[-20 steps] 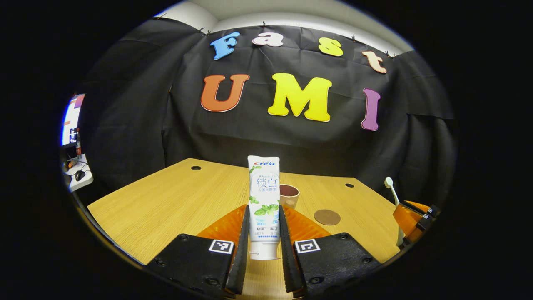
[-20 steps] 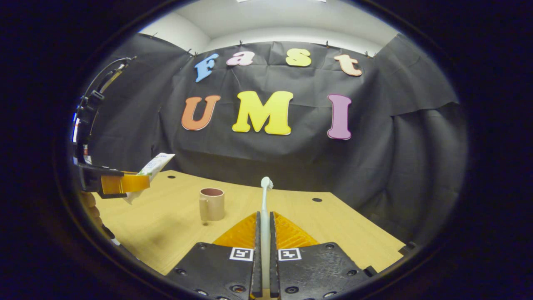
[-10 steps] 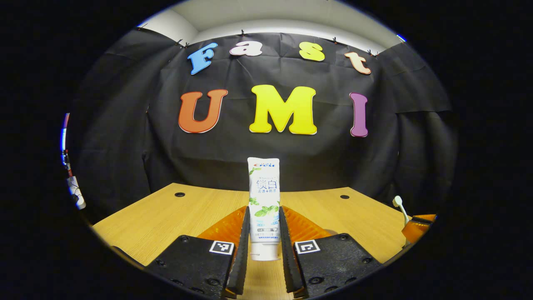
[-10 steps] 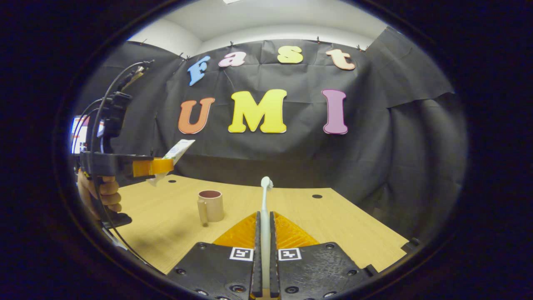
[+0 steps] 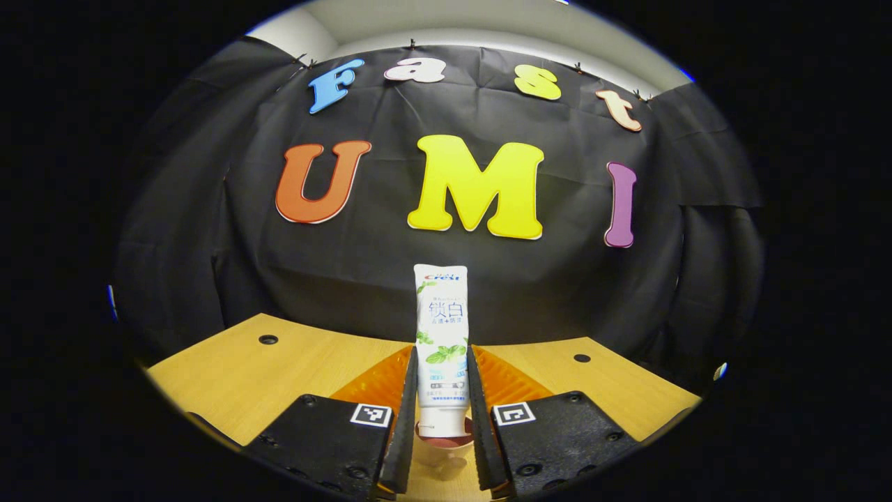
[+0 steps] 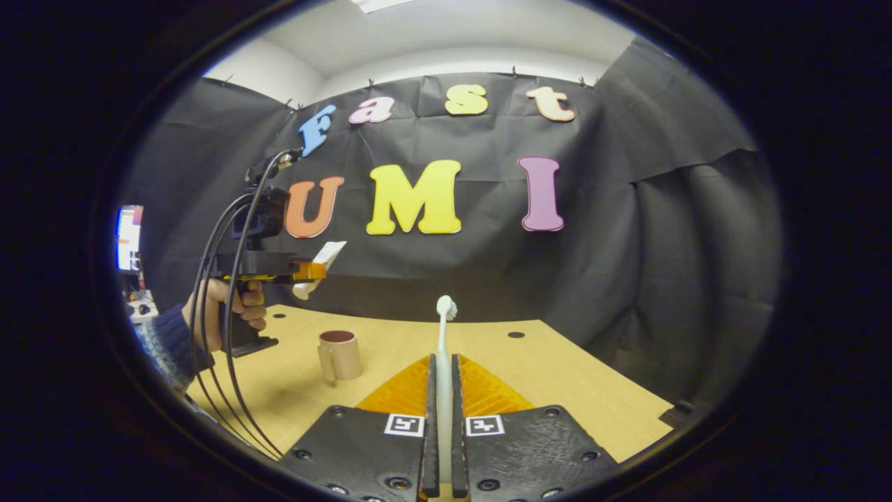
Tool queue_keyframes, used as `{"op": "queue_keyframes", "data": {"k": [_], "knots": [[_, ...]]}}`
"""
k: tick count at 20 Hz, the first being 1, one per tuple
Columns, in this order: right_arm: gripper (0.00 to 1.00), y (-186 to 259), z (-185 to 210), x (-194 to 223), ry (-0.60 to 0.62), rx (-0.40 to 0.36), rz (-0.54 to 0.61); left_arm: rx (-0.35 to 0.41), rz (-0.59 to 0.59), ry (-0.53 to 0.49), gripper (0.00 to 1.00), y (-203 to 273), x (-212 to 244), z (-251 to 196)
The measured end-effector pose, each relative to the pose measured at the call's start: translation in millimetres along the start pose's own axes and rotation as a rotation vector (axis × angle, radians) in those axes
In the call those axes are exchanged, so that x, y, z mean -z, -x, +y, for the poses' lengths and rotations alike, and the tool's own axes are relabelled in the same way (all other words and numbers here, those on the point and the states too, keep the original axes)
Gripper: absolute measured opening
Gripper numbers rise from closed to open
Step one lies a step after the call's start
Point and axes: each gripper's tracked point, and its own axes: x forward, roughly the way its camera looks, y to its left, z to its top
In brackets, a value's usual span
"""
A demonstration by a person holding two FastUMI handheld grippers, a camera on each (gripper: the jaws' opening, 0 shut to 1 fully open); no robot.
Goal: Put the toothbrush and toothpaste on the desktop into the cup, then pick up the cup and place it on the coaster on the desktop.
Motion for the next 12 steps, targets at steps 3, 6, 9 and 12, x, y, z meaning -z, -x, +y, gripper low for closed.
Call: {"op": "queue_keyframes", "data": {"k": [3,6,9,12], "knots": [[0.07,-2,-4,3,-0.018,-0.002,0.008,0.023,0.038,0.041,0.39,-4,14,-2],[0.07,-2,-7,5,-0.021,0.001,0.008,0.063,0.067,0.050,0.40,-4,25,-11],[0.07,-4,-7,9,-0.021,0.002,0.010,0.080,0.075,0.030,0.41,-6,29,-14],[0.07,-5,-6,14,-0.026,-0.005,0.024,0.079,0.089,0.022,0.42,-9,35,-14]]}}
